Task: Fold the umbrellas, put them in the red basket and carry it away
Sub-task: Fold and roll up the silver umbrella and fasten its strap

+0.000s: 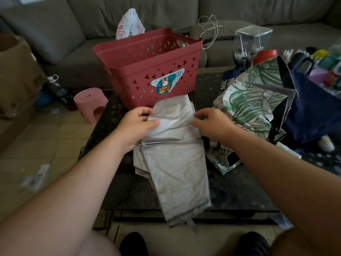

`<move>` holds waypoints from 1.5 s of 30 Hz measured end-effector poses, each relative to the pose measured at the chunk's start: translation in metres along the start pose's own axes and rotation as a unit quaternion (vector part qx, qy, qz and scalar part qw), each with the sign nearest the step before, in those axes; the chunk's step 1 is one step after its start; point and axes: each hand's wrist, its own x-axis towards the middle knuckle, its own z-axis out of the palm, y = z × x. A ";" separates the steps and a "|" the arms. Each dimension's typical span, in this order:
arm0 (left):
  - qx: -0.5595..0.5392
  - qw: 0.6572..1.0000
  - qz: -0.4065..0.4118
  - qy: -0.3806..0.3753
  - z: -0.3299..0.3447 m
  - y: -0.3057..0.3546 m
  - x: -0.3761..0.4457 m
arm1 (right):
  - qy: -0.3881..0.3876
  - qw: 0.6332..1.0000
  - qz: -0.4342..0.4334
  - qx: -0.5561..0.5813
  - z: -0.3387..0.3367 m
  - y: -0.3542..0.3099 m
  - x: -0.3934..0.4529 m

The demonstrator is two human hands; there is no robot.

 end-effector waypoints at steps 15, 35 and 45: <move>-0.073 0.967 0.184 -0.158 -0.011 0.035 -0.059 | -0.052 0.919 0.000 0.391 -0.025 -0.037 -0.022; 0.069 0.934 0.333 0.111 -0.005 0.032 -0.046 | -0.033 0.913 -0.112 0.391 -0.021 -0.027 -0.043; 0.026 0.935 0.348 0.062 -0.005 0.038 -0.043 | 0.016 0.944 -0.154 0.290 -0.031 -0.040 -0.049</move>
